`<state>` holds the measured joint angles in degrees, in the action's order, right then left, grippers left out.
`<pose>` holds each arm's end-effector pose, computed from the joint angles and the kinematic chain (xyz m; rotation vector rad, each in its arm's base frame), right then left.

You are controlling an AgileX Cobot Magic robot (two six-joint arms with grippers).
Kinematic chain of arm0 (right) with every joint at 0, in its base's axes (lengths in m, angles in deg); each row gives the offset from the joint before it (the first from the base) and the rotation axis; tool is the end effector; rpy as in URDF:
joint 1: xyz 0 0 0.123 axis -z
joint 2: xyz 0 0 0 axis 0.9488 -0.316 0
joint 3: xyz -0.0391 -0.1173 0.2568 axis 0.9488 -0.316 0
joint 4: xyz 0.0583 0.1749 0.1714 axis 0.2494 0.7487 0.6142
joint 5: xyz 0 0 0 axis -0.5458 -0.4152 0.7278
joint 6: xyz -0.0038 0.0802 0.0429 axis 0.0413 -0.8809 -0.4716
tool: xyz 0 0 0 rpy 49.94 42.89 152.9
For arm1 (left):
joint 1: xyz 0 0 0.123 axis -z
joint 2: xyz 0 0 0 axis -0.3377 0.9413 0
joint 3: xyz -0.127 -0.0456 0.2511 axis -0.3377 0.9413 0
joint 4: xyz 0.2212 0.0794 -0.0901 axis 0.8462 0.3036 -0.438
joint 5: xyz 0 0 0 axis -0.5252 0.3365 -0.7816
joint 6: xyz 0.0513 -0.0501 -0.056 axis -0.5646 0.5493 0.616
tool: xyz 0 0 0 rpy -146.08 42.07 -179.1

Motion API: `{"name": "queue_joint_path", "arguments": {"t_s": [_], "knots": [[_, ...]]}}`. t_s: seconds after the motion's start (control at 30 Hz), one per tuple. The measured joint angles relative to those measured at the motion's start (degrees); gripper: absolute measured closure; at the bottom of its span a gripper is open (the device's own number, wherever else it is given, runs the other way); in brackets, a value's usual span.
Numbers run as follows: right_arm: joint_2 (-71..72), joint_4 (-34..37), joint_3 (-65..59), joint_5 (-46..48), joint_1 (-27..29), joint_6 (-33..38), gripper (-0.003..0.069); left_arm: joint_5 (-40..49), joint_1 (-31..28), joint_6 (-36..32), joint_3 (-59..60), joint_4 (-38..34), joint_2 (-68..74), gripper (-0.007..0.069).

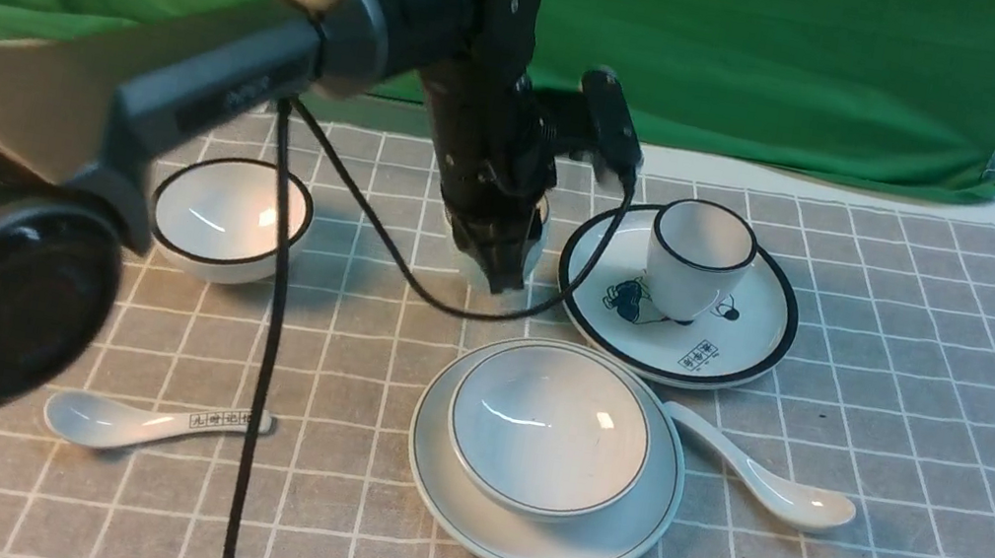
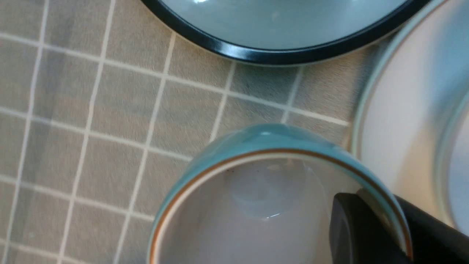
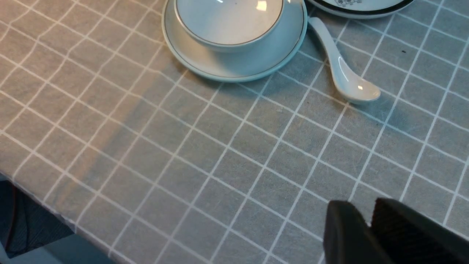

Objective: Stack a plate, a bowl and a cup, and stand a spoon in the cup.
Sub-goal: Use the left arm to grab a blue teacup, then use the left arm to put the blue teacup into the blue rice bowl in the middle

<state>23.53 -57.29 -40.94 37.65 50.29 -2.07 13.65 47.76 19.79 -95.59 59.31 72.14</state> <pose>0.0728 0.0426 0.3633 -0.6535 2.1234 0.2838 0.4221 -0.2265 0.2534 1.6774 2.2480 0.0475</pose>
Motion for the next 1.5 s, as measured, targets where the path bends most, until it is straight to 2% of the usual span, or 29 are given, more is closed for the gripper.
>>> {"name": "queue_joint_path", "arguments": {"t_s": [0.07, 0.27, 0.37, 0.63, 1.07, 1.2, 1.33, 1.5], "knots": [[0.0, 0.0, 0.0, 0.0, 0.0, 0.2, 0.0515, 0.6, 1.3, 4.0, 2.2, 0.0, -4.3, 0.0594], [0.0, -0.1, 0.0, -0.4, 0.0, 0.5, 0.0515, 0.9, 10.5, 4.9, 14.1, 0.2, -12.7, 0.0594], [0.0, -0.1, 0.0, -0.4, 0.0, 0.8, 0.0515, -2.7, 14.0, 5.0, 20.1, 1.5, -12.6, 0.0594], [0.0, -0.1, 0.0, -0.5, 0.0, 0.8, 0.0515, -10.6, 14.2, 5.5, 22.4, 6.6, -8.9, 0.0594], [0.0, -0.1, 0.0, -0.4, 0.0, 0.5, 0.051, -10.3, 14.2, 5.4, 22.2, 5.8, -8.3, 0.0574], [0.0, -0.1, 0.0, -0.4, 0.0, 0.1, 0.0467, -8.0, 14.2, 5.4, 21.1, 5.5, -8.0, 0.0531], [-0.1, -0.1, 0.0, -0.4, 0.0, -0.2, 0.0372, -6.9, 14.2, 5.4, 20.0, 5.4, -8.0, 0.0451], [-2.5, 0.0, 0.0, -0.4, 0.0, -0.2, 0.0323, -6.4, 14.2, 5.4, 19.9, 5.4, -8.0, 0.0357]]}}
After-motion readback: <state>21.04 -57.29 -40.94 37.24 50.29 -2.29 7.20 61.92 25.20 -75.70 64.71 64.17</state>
